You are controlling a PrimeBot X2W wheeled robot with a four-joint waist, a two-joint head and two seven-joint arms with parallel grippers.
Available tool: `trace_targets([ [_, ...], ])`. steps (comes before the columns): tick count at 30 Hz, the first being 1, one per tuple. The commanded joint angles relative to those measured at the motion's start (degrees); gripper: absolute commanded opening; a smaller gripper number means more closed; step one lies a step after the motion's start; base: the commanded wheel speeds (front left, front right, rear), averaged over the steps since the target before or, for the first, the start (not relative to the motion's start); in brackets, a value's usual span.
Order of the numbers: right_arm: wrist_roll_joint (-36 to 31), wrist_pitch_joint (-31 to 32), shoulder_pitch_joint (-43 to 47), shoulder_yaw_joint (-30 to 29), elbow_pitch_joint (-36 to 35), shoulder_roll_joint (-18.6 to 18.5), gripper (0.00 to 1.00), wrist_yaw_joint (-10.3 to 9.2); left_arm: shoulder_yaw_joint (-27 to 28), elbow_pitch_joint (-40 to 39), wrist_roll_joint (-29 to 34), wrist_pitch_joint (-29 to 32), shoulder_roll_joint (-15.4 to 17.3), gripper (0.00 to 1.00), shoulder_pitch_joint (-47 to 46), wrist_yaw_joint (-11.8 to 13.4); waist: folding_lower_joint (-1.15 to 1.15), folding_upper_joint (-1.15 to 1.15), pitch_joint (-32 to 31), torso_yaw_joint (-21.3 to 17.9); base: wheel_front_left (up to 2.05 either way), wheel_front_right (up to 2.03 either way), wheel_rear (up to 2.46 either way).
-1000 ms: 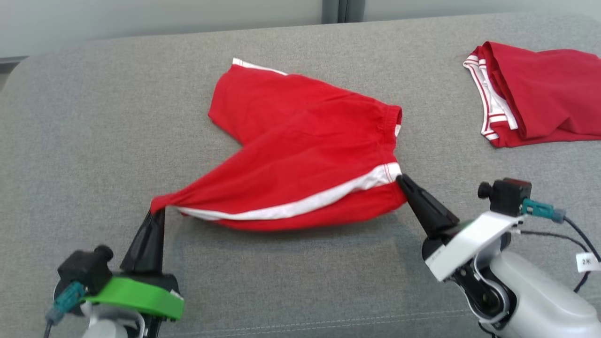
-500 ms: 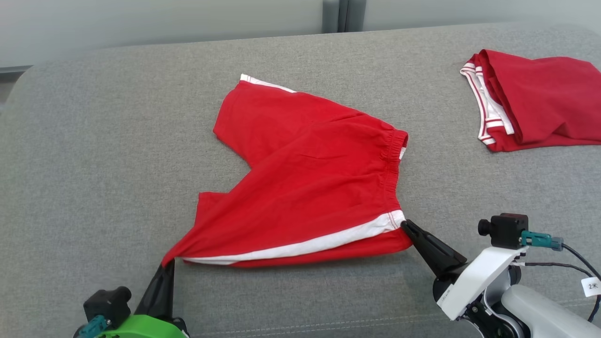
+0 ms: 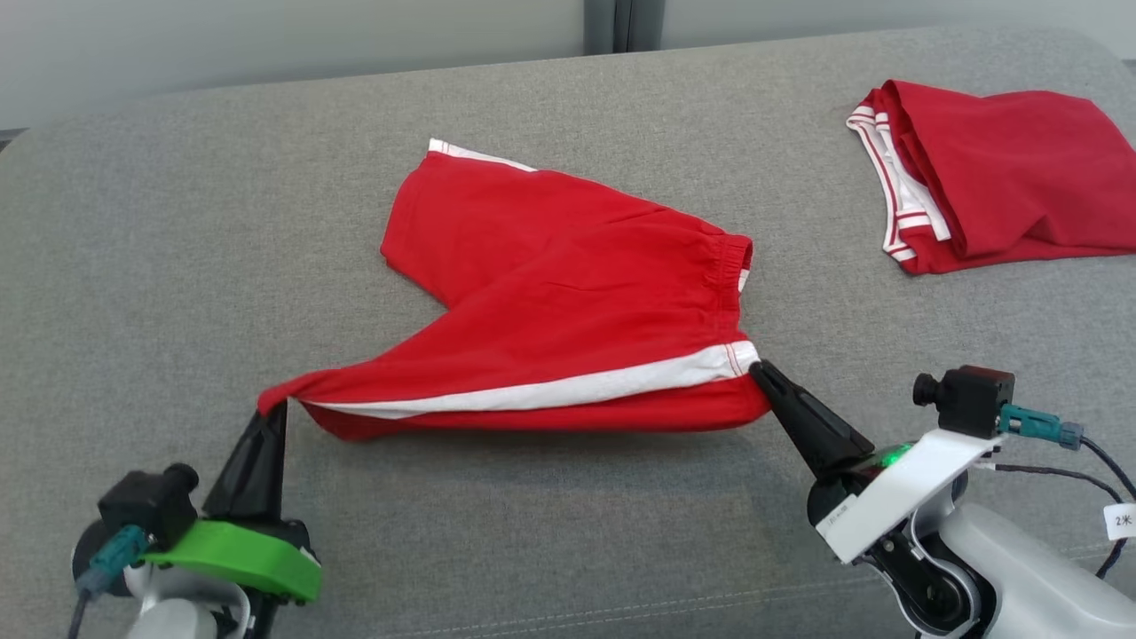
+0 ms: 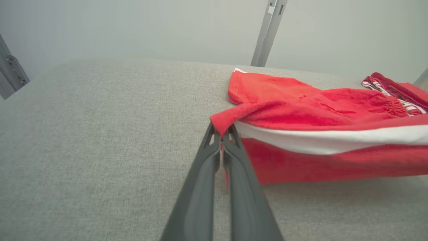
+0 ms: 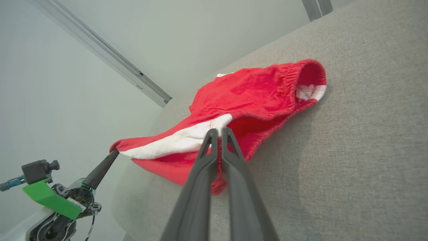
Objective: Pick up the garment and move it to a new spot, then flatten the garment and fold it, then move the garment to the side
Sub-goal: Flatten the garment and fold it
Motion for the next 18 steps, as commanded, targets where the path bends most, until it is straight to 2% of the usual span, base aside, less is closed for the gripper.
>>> trace_targets([
  [1,0.63,-0.38,-0.91,-0.63,-0.67,0.34,0.0,0.0,-0.11,-0.55,0.78,-0.13,1.23,0.0,-1.87,-0.18,0.01,0.0,0.64,-0.68,0.0,0.0,0.0],
  [7,-0.29,-0.73,-4.4,-3.27,-1.13,3.17,0.0,0.0,-2.71,-3.0,-0.21,4.11,6.96,0.0,-10.71,-0.16,0.01,0.0,3.8,-3.43,0.0,0.0,0.0],
  [16,-2.52,-0.67,-13.5,-6.94,5.1,10.44,0.0,0.0,-9.36,-0.87,-3.28,11.42,16.81,0.0,-27.49,-0.16,0.01,0.0,10.53,-8.89,0.0,0.0,0.0],
  [18,-2.65,-0.66,-14.49,-7.05,6.1,11.22,0.0,0.01,-10.07,-0.28,-4.08,11.98,17.36,0.0,-29.25,-0.16,0.01,0.0,11.12,-9.4,0.0,0.0,0.0],
])
